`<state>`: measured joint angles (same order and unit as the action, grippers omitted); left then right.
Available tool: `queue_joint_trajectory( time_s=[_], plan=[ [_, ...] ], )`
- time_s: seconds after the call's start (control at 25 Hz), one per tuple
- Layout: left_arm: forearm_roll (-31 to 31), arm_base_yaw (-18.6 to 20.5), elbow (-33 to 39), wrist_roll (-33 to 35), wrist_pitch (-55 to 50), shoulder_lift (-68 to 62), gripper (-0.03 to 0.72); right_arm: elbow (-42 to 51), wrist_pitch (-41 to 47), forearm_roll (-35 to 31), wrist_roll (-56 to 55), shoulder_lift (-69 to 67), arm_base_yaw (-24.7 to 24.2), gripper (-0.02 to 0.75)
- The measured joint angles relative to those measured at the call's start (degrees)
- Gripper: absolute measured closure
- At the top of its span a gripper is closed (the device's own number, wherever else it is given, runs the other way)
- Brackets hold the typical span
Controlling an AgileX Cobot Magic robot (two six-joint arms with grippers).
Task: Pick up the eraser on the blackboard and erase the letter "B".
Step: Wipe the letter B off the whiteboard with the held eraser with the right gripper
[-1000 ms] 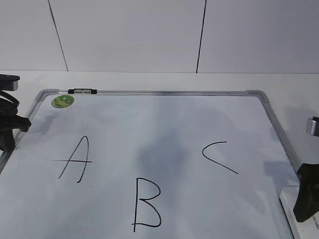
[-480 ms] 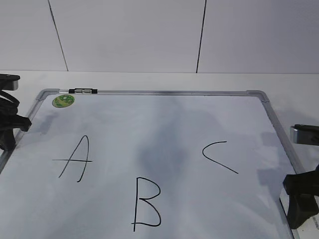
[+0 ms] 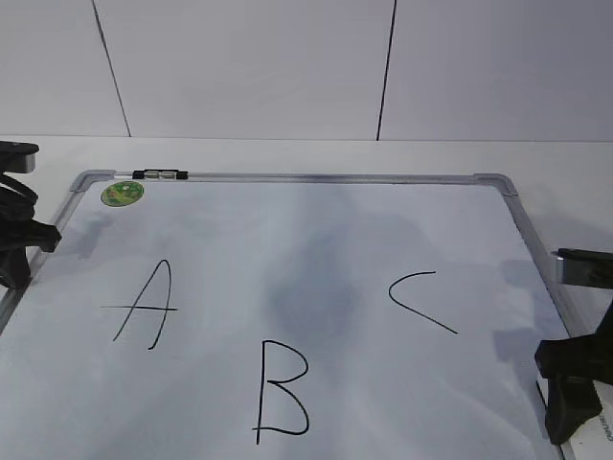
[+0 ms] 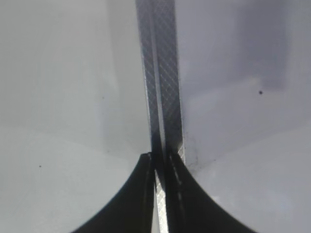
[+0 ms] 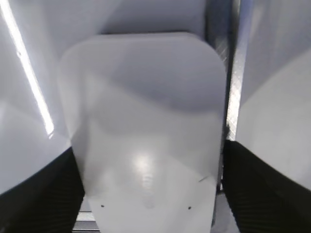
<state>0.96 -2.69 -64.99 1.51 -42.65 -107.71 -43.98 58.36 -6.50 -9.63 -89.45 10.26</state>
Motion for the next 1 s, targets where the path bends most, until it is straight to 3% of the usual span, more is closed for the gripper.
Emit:
queue_joint_trajectory(
  time_s=[0.24,0.48,1.0],
  plan=[
    [0.0,0.0,0.0,0.0,0.1,0.0,0.671,0.0,-0.6,-0.3,0.0,0.0,0.0,0.146],
    [-0.1,0.0,0.0,0.0,0.2,0.0,0.672,0.0,-0.9,-0.3,0.0,0.0,0.0,0.149],
    [-0.2,0.0,0.0,0.0,0.2,0.0,0.672,0.0,-1.8,0.5,-1.3,-0.1,0.0,0.071]
  ],
)
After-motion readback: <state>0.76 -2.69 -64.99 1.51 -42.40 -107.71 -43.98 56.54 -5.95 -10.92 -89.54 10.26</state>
